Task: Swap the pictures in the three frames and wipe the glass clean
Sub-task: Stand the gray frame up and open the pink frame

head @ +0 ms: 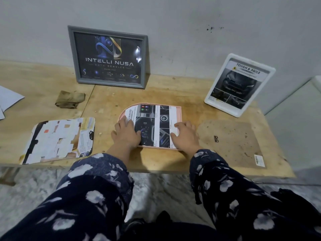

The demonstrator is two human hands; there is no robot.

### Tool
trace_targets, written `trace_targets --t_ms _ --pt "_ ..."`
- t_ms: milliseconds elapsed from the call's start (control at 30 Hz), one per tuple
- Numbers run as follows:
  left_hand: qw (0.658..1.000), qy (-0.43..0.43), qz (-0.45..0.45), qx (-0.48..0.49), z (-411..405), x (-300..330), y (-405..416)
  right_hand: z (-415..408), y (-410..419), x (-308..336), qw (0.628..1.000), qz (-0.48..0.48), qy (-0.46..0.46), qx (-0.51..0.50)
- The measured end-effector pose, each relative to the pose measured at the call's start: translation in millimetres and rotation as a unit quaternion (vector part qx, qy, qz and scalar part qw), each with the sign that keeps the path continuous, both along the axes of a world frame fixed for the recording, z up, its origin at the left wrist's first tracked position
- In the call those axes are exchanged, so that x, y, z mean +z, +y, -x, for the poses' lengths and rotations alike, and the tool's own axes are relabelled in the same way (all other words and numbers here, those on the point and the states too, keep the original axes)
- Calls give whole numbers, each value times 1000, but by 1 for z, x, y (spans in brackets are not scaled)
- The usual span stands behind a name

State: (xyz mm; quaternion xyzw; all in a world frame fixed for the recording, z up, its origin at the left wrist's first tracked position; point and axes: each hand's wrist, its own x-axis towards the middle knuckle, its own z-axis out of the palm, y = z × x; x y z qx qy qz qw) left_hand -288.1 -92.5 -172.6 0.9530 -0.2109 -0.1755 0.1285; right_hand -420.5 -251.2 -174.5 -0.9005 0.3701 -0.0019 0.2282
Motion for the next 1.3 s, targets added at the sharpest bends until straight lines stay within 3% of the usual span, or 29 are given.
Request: trace_targets --t_ms 267,433,633,800,933,1067,1167,1300 --pt "996 -28 33 -74 14 17 -48 35 -24 14 995 -9 8 -98" --pt "983 19 61 -174 62 18 -103 97 -56 18 981 -19 39 -191" --pt "976 72 45 -199 108 14 -142 162 -83 19 950 -51 62 -303" --pt "978 112 -3 -174 131 11 -161 193 -97 13 934 -94 48 -341" --pt "981 119 30 -150 137 6 -169 201 -102 7 938 -88 45 -333" --pt "974 187 91 -89 141 2 -178 204 -109 6 930 -83 20 -357" --pt "971 200 130 -18 139 1 -182 202 -111 8 898 -131 -51 -417" --pt "975 126 184 18 128 12 -180 191 -114 11 854 -186 -127 -469"
